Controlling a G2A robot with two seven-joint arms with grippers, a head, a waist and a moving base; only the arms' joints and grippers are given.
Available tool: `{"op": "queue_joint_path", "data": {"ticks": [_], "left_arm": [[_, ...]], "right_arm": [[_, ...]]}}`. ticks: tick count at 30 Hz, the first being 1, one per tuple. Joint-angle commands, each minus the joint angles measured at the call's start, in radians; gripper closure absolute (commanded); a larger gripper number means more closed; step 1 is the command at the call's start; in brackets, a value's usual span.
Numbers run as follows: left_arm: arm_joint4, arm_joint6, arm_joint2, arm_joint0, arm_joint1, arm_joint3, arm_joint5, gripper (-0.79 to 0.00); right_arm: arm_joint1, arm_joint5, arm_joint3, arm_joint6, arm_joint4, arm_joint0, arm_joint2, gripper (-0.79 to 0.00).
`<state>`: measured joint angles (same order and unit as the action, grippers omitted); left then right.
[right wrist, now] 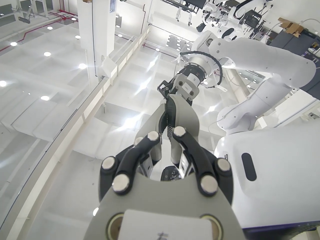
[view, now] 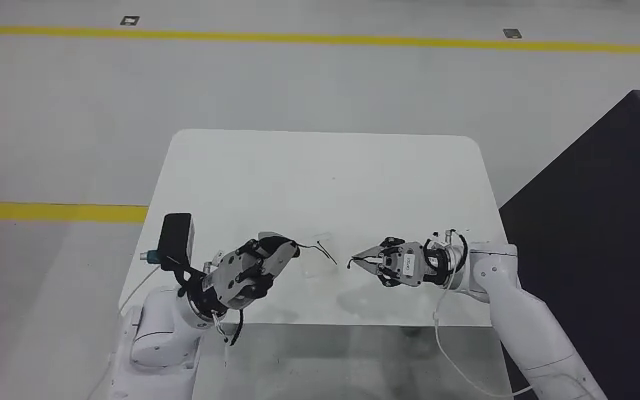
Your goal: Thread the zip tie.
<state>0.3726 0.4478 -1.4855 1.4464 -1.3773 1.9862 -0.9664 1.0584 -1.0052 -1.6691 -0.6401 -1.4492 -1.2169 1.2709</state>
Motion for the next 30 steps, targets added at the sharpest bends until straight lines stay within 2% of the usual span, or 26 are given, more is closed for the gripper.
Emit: {"op": "queue_joint_path", "data": {"ticks": [1, 4, 11, 14, 30], "left_arm": [[0.001, -0.002, 0.001, 0.000, 0.000, 0.001, 0.003, 0.000], [0.009, -0.006, 0.025, 0.002, 0.003, -0.003, 0.017, 0.000], [0.050, -0.008, 0.053, -0.010, 0.014, -0.005, -0.040, 0.000], [0.053, -0.017, 0.056, -0.008, 0.019, -0.010, -0.037, 0.000], [0.151, -0.068, 0.082, -0.023, 0.044, -0.001, -0.046, 0.000]], "right_arm": [[0.000, 0.001, -0.008, 0.003, -0.022, -0.010, 0.000, 0.000], [0.000, -0.007, -0.022, 0.009, -0.050, -0.016, -0.011, 0.000], [-0.001, -0.007, -0.031, 0.038, -0.102, -0.010, -0.019, 0.000], [-0.002, -0.007, -0.029, 0.044, -0.128, -0.005, -0.019, 0.000], [-0.007, -0.006, -0.040, 0.088, -0.136, -0.001, -0.034, 0.000]]}}
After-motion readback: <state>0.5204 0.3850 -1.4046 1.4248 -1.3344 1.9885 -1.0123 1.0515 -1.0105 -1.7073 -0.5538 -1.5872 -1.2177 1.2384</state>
